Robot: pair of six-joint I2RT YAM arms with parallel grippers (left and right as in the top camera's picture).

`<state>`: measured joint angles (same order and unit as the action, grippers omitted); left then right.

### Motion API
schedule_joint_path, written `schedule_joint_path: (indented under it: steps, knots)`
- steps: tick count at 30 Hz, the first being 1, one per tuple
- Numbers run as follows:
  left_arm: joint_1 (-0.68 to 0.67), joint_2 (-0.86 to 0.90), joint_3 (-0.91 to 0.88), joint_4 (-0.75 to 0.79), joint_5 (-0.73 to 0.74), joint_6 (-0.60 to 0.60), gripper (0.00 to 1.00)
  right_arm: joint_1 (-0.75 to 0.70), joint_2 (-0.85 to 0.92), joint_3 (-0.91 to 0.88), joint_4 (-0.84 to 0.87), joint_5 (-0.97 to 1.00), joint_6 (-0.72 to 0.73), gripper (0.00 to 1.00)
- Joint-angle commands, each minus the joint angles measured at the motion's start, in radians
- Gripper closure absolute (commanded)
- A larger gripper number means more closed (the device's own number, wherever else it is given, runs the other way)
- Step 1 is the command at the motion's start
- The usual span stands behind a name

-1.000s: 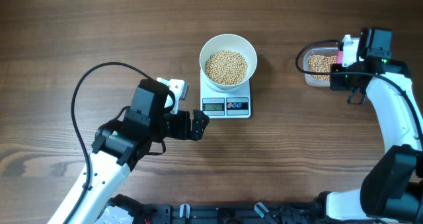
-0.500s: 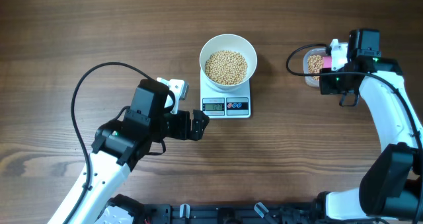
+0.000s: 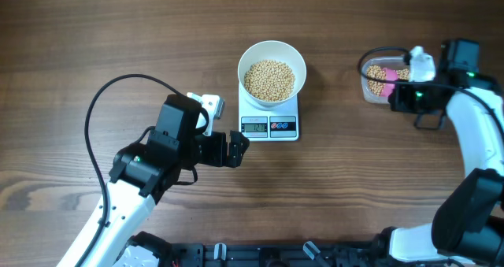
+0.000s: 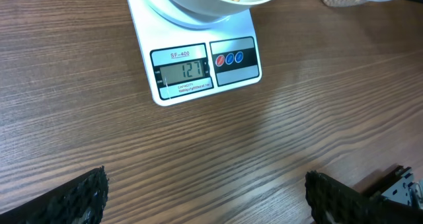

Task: Scoop item into bowl and weigh 150g on scale
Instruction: 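Scoop soybeans from the tub with the pink scoop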

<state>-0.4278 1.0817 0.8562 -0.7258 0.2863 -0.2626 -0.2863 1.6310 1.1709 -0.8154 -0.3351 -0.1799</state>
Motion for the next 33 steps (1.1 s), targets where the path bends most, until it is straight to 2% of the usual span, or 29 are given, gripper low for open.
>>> schedule_joint_path:
  steps: [1,12,18,25,33]
  knots:
    - [0.006,0.002,0.010,0.003,0.009,0.021,0.00,-0.064,0.017,-0.002,-0.013,-0.238,-0.003,0.96]
    - [0.006,0.002,0.010,0.003,0.009,0.021,0.00,-0.124,0.017,-0.002,-0.018,-0.266,0.002,0.96]
    - [0.006,0.002,0.010,0.003,0.009,0.021,0.00,-0.203,0.017,-0.002,-0.023,-0.281,0.026,0.96]
    - [0.006,0.002,0.010,0.003,0.009,0.021,0.00,-0.268,0.022,-0.002,-0.027,-0.465,0.026,0.96]
    - [0.006,0.002,0.010,0.003,0.009,0.021,0.00,-0.385,0.110,-0.002,-0.058,-0.652,0.024,0.96]
